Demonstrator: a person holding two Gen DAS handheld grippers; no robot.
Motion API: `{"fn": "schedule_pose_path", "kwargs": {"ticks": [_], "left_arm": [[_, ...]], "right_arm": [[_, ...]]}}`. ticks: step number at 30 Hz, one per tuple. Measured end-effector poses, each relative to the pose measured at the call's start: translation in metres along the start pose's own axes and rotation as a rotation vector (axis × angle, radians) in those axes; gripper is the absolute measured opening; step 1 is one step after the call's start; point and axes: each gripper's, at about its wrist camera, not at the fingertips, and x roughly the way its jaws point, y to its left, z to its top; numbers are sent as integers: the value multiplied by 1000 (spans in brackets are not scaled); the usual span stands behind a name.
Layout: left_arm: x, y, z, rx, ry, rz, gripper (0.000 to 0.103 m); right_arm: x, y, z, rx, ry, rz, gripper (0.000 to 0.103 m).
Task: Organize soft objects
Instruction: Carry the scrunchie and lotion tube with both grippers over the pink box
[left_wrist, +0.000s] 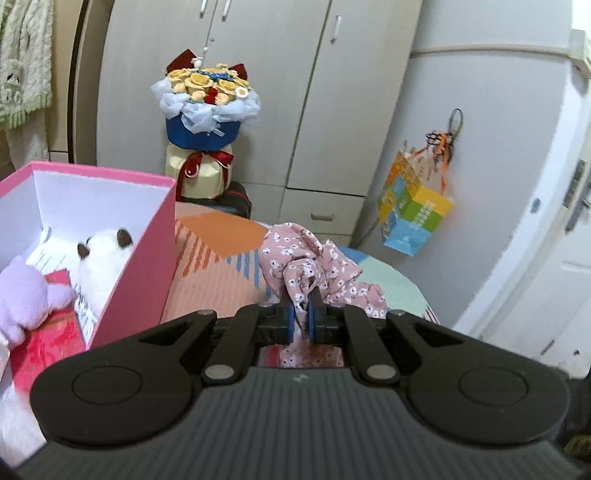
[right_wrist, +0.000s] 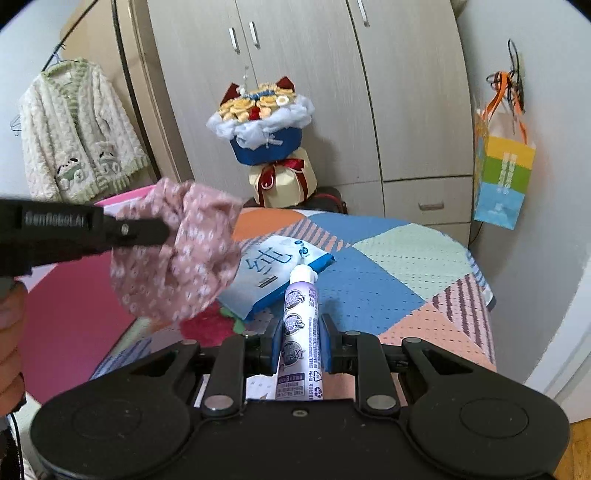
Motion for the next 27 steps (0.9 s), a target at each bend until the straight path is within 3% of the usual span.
{"fn": "schedule_pose_path", "kwargs": {"ticks": [4, 8, 16, 20, 23, 27], "left_arm": [[-19, -1, -12, 38, 25, -50, 6], [-46, -5, -28, 113, 19, -65, 6], [-90, -2, -53, 185, 45, -123, 6], [-102, 10, -63, 180, 109, -160, 6], [-104, 23, -66, 150, 214, -216, 6], [-113, 38, -69, 129, 299, -259, 6]], "right_arm": [[-17, 8, -7, -22, 3, -26, 25], [-27, 17, -20, -34, 69, -72, 25], [-55, 35, -39, -74, 87, -53, 25], [-72, 49, -46, -98, 93, -39, 25], [-80, 60, -51, -124, 128, -13, 25], [-90, 73, -56, -138, 159, 15, 25]]}}
